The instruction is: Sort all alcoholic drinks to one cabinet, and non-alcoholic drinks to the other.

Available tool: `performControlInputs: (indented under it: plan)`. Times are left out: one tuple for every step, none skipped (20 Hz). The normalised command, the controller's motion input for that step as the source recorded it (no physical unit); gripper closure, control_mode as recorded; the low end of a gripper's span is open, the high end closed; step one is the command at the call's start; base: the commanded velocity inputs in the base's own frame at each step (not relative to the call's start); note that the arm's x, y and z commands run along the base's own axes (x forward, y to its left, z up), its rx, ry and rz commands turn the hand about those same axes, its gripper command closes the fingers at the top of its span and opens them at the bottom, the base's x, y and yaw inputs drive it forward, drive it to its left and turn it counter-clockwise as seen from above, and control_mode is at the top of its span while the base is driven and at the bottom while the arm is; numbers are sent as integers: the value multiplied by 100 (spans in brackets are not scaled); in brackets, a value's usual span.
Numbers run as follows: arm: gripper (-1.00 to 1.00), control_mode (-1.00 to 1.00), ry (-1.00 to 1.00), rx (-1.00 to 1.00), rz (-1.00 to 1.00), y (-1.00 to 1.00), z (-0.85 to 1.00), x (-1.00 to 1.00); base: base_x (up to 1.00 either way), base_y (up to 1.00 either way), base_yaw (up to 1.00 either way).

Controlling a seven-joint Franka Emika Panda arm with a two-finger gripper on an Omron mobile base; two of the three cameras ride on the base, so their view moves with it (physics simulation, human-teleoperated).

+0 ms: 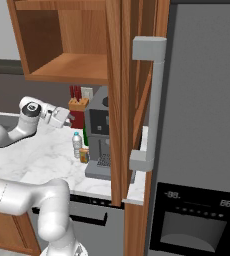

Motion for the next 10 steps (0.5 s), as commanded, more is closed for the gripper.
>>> performControlInputs:
  plan:
    - [-100,-100,0,1,0,-6,-6,20,0,0,0]
    - [-100,-100,0,1,0,-5,-5,19,0,0,0]
    - [-100,-100,0,1,0,-4,-8,21,0,0,0]
    - [-100,-100,0,1,0,-4,-8,19,0,0,0]
    - [-100,-100,0,1,0,-2,-10,19,0,0,0]
    - [-100,-100,0,1,0,-3,-9,17,0,0,0]
    - [-100,-100,0,1,0,-4,-9,14,0,0,0]
    - [-100,-100,0,0,0,-3,-11,14,0,0,0]
    - [-100,-100,0,0,0,-3,-11,6,0,0,0]
    - [-100,-100,1,1,0,-1,-16,10,0,0,0]
